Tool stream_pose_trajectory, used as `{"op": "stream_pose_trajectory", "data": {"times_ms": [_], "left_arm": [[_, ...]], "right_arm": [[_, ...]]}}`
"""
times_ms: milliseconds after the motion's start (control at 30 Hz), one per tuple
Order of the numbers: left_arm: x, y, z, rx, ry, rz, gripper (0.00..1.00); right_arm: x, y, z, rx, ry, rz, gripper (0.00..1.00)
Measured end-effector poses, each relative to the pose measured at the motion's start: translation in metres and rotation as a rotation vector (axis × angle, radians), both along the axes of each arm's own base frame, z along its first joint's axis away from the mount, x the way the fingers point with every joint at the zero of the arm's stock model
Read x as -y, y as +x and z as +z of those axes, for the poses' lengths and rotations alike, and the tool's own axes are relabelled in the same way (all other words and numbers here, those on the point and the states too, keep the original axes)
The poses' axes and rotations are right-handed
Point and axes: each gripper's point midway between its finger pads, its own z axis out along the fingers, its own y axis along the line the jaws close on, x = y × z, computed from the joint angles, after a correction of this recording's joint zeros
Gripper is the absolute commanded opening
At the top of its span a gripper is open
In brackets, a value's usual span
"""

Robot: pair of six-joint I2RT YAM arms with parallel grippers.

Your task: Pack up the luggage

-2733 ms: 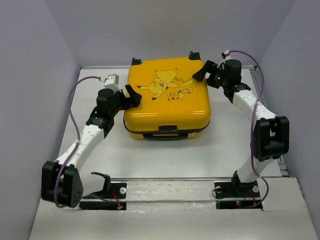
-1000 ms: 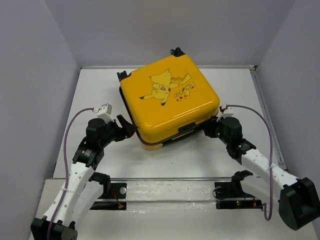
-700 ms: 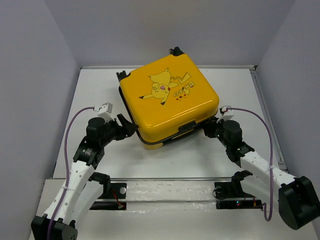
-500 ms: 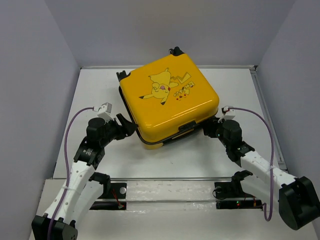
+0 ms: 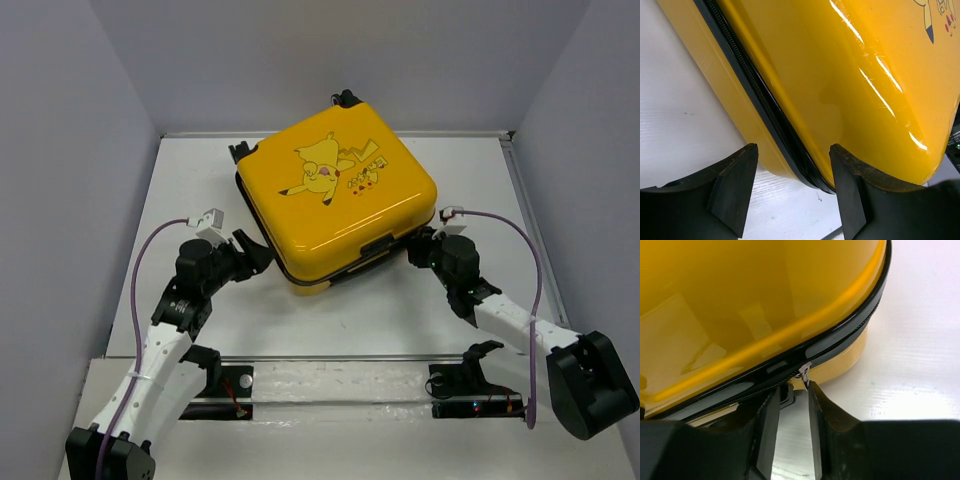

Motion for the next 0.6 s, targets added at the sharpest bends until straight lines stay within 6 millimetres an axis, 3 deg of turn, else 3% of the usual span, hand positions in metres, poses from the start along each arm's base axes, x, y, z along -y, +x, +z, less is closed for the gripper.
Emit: {"op": "stream_pose_trajectory", "data": {"times_ms": [100, 400, 600], "left_arm": [[0.002, -0.001, 0.000, 0.002, -0.005, -0.004, 0.69], [0.002, 0.000, -0.002, -0.006, -0.001, 0.008, 0.69], [-0.008, 0.004, -0.005, -0.007, 0.026, 0.064, 0.70]], "right_arm": [[0.000, 0.005, 0.002, 0.029, -0.018, 0.007, 0.25], [-0.020, 0.015, 0.004, 0.012, -0.002, 0.088, 0.28], [-0.061, 0.021, 0.005, -0.035, -0.011, 0.171, 0.33]]}}
